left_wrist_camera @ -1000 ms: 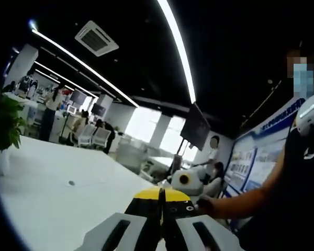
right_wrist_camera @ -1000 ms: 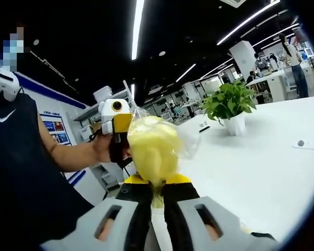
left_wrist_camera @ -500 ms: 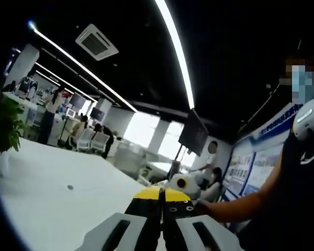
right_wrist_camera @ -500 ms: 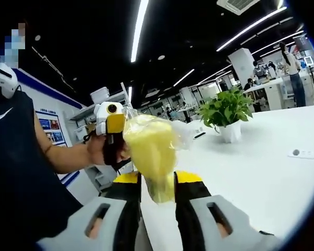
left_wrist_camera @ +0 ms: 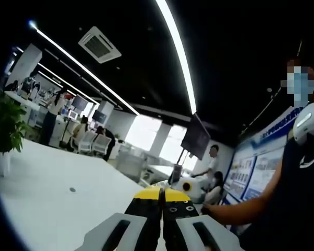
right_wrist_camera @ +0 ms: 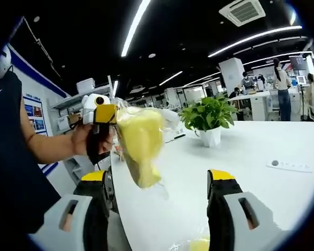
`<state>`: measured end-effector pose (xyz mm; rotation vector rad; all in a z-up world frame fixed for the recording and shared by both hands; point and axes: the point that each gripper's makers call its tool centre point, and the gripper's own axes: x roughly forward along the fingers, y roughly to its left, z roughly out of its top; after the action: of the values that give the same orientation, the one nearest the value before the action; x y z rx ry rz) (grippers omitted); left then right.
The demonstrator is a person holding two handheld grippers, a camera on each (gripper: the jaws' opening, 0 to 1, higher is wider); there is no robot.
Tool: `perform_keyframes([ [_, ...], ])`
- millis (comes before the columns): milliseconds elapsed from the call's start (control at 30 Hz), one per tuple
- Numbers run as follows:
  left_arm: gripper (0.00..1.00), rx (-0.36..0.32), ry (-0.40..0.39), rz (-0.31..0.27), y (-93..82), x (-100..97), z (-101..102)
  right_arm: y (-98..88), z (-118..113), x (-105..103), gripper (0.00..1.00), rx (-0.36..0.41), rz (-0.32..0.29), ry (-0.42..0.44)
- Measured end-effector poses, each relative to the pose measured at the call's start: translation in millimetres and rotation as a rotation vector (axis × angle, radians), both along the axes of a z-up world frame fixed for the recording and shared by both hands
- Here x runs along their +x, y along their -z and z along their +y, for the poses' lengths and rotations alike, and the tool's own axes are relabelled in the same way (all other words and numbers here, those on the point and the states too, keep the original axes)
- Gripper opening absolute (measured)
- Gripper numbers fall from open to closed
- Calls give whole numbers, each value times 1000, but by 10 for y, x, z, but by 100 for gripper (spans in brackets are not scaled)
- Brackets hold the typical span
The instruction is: Compare the silicone blocks by pressing each to a similar depth, holding the contact briefly, and releasing to observe deformation and rebound differences across the visible hardness samples.
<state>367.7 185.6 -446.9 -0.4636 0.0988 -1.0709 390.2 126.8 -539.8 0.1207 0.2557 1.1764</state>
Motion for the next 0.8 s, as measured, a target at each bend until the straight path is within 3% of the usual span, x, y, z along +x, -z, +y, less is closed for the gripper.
perform_keyframes([
  [67, 0, -11, -6, 24, 43, 22, 34, 18, -54, 40, 79, -5, -4, 25],
  [133, 0, -18, -12, 35, 67, 26, 61, 16, -92, 103, 91, -3, -6, 54],
  [233, 0, -20, -13, 47, 114, 36, 110, 75, -217, 193, 96, -52, -24, 113],
  [367, 0, -20, -11, 52, 125, 12, 158, 86, -369, 170, 96, -35, -22, 156],
  [533, 0, -15, -23, 71, 196, -6, 235, 192, -631, 168, 96, -68, -41, 238],
  [733, 0, -35, -26, 125, 274, 5, 302, 271, -972, 231, 96, -44, -26, 358],
  [800, 0, -34, -32, 131, 282, 9, 314, 232, -1094, 265, 96, -20, -103, 407],
])
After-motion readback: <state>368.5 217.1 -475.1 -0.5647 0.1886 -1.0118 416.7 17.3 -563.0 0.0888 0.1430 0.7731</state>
